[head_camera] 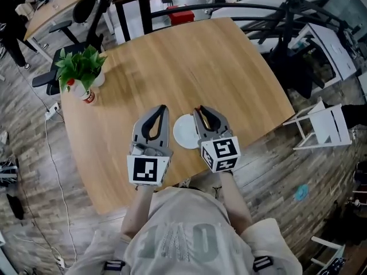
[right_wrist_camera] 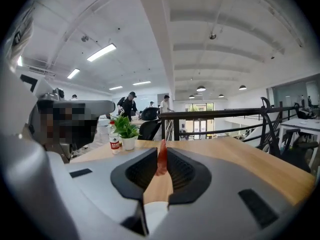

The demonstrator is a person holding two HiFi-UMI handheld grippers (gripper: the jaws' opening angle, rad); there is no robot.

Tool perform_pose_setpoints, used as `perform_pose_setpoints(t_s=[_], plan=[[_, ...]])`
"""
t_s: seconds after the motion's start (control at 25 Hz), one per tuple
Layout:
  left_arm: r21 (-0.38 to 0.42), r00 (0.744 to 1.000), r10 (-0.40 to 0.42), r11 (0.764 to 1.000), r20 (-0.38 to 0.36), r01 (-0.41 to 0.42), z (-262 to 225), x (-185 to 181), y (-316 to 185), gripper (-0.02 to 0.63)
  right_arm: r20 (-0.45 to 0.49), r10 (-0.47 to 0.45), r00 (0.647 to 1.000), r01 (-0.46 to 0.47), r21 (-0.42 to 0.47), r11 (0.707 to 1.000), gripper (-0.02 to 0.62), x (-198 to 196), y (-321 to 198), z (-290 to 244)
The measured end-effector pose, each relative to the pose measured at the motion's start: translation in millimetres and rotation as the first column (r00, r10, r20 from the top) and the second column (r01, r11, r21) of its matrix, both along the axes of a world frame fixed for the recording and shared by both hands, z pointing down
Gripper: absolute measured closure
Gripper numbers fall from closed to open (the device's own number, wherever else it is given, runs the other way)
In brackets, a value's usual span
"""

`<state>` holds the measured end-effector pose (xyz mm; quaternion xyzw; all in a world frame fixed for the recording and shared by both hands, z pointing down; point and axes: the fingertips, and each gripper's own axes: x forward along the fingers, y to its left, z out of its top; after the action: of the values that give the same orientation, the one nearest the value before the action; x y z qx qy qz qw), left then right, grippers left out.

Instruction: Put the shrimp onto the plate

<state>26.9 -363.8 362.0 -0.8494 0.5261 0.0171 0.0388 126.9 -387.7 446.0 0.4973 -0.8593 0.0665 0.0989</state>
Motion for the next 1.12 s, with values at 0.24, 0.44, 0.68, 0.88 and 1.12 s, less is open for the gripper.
perform_pose_setpoints(t_s=[0.24, 0.44, 0.68, 0.88, 1.12], plan=[[-0.042, 1.000, -0.010, 0.999, -0.007, 0.010, 5.8, -6.2, 0.2, 0.597, -0.065, -0.031, 0.997, 0.019, -0.175, 0.984, 0.531, -12.7, -11.2, 71.3], [-0.056, 1.000, -0.023, 0.998, -0.017, 0.022, 12.5, -13.4, 0.6, 0.597, -0.117, -0.050, 0.992, 0.012, -0.306, 0.952, 0.531, -17.6, -12.7, 125.4], [-0.079, 0.999, -0.030, 0.996, -0.020, 0.028, 22.0, -17.8, 2.6, 0.597, -0.169, -0.076, 0.983, -0.001, -0.414, 0.910, 0.531, -17.8, -4.3, 161.7], [-0.081, 0.999, -0.034, 0.996, -0.024, 0.032, 22.4, -21.2, 2.2, 0.597, -0.194, -0.096, 0.976, -0.003, -0.456, 0.890, 0.531, -21.2, -3.1, 174.6], [-0.056, 0.999, -0.040, 0.998, -0.018, 0.039, 19.1, -27.0, -0.7, 0.597, -0.215, -0.093, 0.972, -0.030, -0.510, 0.860, 0.531, -18.7, 0.9, 189.4]])
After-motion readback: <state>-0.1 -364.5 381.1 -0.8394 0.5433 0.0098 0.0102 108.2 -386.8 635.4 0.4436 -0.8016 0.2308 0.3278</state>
